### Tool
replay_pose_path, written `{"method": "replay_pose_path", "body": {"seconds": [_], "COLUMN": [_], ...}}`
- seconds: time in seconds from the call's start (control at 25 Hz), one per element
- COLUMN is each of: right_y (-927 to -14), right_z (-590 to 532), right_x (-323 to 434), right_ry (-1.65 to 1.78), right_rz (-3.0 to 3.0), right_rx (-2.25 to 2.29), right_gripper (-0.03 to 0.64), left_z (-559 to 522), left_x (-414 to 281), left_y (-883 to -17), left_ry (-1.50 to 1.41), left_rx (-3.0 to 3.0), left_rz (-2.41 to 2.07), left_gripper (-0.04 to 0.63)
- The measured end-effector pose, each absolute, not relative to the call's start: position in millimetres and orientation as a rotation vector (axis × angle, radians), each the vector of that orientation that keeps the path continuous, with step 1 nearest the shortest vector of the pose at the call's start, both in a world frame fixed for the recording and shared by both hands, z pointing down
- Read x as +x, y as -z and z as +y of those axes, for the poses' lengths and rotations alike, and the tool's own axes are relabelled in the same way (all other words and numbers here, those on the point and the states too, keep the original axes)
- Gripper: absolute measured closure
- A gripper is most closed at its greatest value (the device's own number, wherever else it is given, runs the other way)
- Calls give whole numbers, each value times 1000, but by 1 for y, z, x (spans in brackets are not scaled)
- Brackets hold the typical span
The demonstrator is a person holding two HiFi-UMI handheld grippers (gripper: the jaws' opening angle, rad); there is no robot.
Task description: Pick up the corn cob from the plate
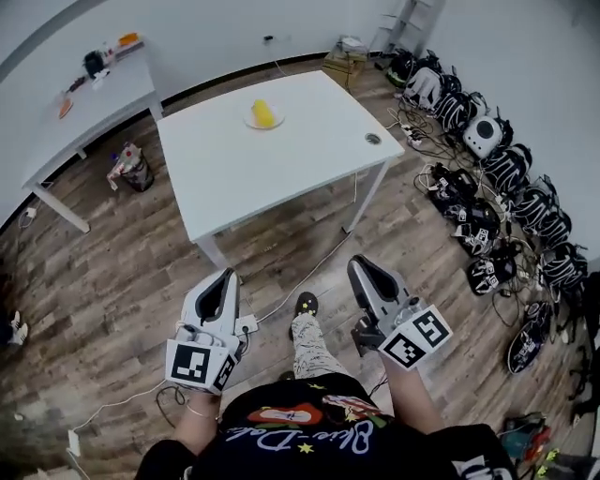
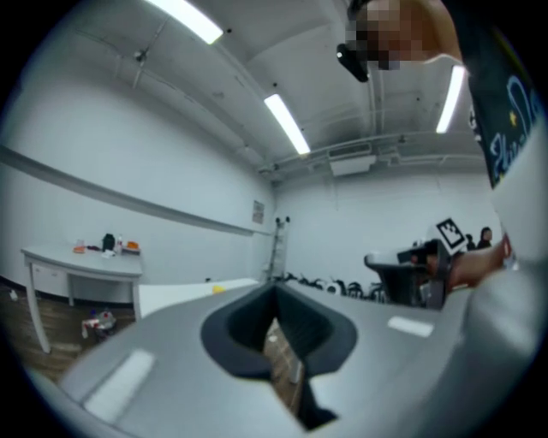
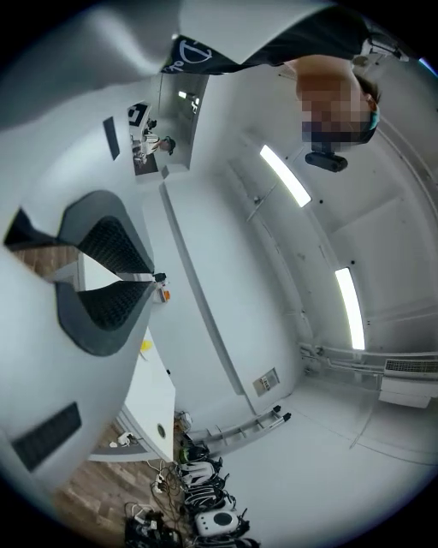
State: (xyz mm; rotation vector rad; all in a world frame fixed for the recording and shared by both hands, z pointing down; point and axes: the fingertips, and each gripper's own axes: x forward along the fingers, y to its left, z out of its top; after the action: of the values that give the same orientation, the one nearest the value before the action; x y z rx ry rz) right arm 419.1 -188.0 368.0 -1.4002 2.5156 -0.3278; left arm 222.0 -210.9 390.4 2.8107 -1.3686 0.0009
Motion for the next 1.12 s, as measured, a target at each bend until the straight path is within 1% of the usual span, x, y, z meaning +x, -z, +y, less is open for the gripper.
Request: {"method": "replay_pose_path", "body": {"seconds": [0.12,0.24,0.36,0.48,0.72,0.92,0.96,1.0,1.04,1.12], "right_y": [-364,-347,-334,-345,-382,-441,-454,-466,-480,-510], "right_z": [-274,-363,-437,-510,-650,-748,-763,-779,-795,-827], "right_x": [440,452,452,447,404,364,360,355,352,346], "right_ry": [298,268,264,248,240,430,492,536,558,590], "right_rz": [2525,2515,2545,2662,2867,3045,3061,3083,3122,3223], "right_rx": [-1403,-1309,-1179,-1149,-1165,-1309,-1343,-1380,-1430,-1557], "right_gripper": [600,600,600,600,600,597,583,530,459,437], "left_z": [-280,-356,-421,-464,-533,-604,-617,-628,-638,-659], "left_x": [224,230,243,252,218,196,193,190,185,171], "left_y": [-387,-373,-353,-342,-363,-363,-362,-361,-362,-374], "left_ry": [0,38,67,98,6,53,67,80,85,69], "left_rx": [2789,2773,2770,2750,2594,2587,2592,2599,2604,2583], "left_rz": [-1454,-1529,-1593,-1646,-1749,-1749,-1737,-1724,-1709,-1684], "left_gripper": [607,607,607,607,607,607,607,607,607,607]}}
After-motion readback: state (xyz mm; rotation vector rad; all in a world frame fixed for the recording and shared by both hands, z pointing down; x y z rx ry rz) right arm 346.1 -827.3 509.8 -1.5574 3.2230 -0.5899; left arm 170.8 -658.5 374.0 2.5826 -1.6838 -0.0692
